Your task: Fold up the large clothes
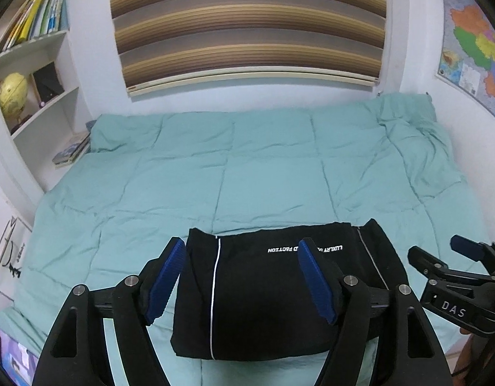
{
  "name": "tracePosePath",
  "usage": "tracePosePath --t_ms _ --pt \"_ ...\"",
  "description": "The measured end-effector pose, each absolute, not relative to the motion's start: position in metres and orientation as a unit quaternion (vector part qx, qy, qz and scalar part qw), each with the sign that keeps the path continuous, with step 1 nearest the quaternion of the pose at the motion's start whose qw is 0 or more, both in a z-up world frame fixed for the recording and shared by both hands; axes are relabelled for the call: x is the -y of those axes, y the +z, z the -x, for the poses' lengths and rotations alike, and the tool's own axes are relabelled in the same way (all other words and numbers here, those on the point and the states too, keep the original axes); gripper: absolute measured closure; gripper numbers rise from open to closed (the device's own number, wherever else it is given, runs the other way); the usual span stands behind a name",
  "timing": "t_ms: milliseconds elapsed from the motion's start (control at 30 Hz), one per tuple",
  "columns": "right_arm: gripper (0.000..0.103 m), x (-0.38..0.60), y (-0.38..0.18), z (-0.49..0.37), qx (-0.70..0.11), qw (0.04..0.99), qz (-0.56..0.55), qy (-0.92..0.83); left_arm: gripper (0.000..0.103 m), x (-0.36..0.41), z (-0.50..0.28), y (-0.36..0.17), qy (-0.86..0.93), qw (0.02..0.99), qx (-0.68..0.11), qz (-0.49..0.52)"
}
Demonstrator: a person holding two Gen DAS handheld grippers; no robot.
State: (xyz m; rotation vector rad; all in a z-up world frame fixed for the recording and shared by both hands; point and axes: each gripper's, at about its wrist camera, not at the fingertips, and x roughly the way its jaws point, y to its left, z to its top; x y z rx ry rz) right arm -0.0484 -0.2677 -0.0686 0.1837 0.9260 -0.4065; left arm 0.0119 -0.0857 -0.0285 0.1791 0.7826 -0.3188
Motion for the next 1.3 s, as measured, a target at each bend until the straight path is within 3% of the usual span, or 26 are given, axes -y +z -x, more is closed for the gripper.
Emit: tracePosePath --t_ms 1300 --pt "0.019 0.266 -0.141 0.038 -0.537 0.818 -0.098 -0.182 0.029 0.089 -0.026 -0.086 -0.135 0.870 -0.467 -0.078"
